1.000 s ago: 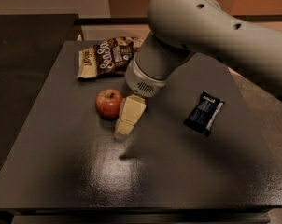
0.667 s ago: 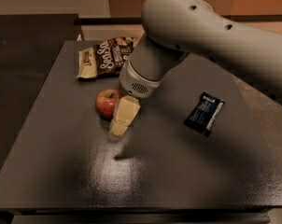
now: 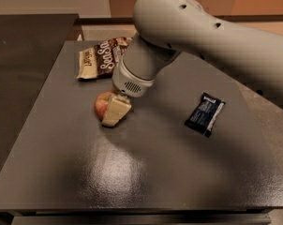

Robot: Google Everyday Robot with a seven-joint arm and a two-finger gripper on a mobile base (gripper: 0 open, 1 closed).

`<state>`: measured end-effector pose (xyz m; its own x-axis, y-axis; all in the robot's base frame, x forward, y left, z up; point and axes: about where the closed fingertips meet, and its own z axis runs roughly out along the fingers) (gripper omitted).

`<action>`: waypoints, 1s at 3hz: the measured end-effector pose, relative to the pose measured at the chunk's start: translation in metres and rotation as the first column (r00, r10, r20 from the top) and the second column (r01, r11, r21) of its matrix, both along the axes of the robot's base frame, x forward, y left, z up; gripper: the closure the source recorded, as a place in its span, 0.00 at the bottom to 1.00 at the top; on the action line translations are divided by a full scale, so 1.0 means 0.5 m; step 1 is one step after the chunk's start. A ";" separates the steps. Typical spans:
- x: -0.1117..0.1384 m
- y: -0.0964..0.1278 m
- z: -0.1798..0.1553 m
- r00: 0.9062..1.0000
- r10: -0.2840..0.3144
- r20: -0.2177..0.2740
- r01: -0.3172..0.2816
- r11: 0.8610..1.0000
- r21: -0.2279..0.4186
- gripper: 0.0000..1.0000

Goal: Pick apple

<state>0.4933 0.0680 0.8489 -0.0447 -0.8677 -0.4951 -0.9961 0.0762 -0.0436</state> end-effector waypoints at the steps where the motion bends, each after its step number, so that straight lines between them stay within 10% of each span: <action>1: 0.004 -0.001 0.018 1.000 -0.001 0.000 0.001 1.000 0.015 0.65; 3: 0.017 -0.040 0.118 1.000 -0.004 0.014 0.004 1.000 0.031 1.00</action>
Offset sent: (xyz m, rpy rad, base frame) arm 0.0091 -0.0203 0.0516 0.0437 0.0004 -0.0183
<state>0.5019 0.0478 0.9081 -0.0410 -0.8517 -0.5225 -0.9951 0.0819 -0.0555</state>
